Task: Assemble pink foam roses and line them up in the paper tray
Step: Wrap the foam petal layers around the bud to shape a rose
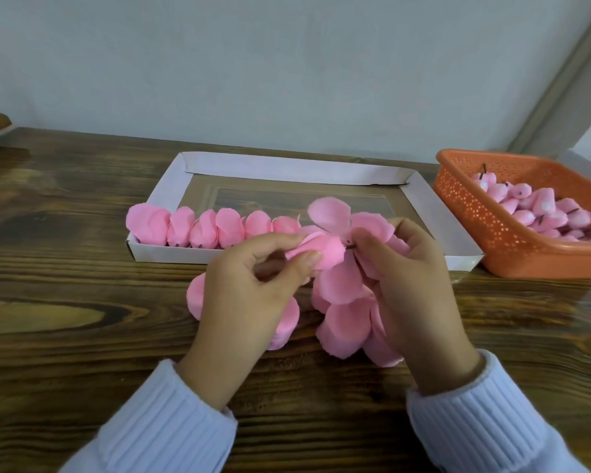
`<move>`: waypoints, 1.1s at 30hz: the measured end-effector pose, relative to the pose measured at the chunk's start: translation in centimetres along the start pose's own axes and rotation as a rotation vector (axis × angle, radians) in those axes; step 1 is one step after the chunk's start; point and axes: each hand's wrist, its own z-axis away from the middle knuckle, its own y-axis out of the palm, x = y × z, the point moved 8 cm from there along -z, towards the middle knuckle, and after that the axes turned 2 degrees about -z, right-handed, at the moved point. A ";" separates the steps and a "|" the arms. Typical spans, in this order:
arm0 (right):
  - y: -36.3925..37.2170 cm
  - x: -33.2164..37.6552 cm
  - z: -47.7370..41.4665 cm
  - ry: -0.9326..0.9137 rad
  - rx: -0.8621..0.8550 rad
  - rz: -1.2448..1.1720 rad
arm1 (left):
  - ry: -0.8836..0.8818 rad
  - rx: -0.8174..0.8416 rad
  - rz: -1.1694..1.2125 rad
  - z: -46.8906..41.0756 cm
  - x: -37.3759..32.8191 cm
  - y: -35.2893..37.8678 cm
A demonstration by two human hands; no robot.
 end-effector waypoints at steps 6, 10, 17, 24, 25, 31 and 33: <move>0.1 1.0 0.5 -0.091 -0.008 0.032 | 0.022 -0.066 0.007 0.2 -0.3 -0.7; 0.4 1.7 0.9 -0.184 -0.012 0.069 | -0.004 -0.070 0.001 0.2 0.0 -0.5; 0.8 3.1 1.6 -0.384 -0.007 0.160 | -0.024 -0.022 0.048 0.3 0.3 0.0; 3.9 3.5 4.0 -0.532 0.244 0.214 | -0.255 -0.067 0.422 0.1 2.3 0.1; 4.3 3.5 4.3 -0.546 0.295 0.212 | -0.293 -0.067 0.461 0.1 2.7 0.2; 3.1 5.1 4.8 -0.744 0.202 0.102 | -0.319 0.023 0.639 -0.1 2.2 1.0; 1.4 5.3 4.1 -0.740 0.018 0.063 | -0.282 0.043 0.599 -0.1 1.9 1.1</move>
